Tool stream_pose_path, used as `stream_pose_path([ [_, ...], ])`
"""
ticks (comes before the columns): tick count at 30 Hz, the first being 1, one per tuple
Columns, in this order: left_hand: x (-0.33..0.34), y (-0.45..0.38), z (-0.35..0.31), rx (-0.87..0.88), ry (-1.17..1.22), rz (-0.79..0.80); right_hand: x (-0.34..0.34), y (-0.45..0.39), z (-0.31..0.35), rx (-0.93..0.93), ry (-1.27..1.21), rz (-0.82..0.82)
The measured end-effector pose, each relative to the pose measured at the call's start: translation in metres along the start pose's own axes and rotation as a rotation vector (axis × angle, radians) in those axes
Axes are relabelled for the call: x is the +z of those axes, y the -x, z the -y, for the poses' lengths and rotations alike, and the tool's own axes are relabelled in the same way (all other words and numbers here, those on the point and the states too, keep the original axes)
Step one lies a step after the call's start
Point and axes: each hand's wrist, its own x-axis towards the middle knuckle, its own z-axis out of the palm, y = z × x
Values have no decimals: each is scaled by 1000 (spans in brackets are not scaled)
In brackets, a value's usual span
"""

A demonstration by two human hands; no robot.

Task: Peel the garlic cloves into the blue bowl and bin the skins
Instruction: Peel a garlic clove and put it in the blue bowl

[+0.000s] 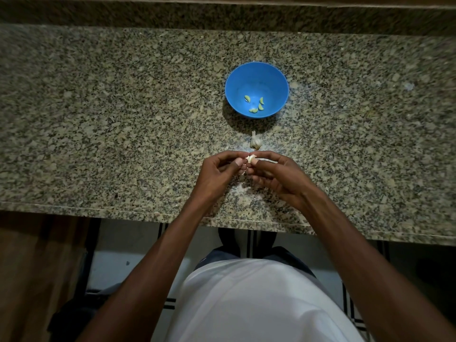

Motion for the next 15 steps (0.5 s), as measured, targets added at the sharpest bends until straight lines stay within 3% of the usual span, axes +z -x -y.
stream_pose_path([
  [7, -3, -1, -2, 63, -75, 12, -3, 2, 0, 25, 18, 5],
  [15, -1, -2, 0, 190, -171, -85, 8, 3, -7, 134, -256, 9],
])
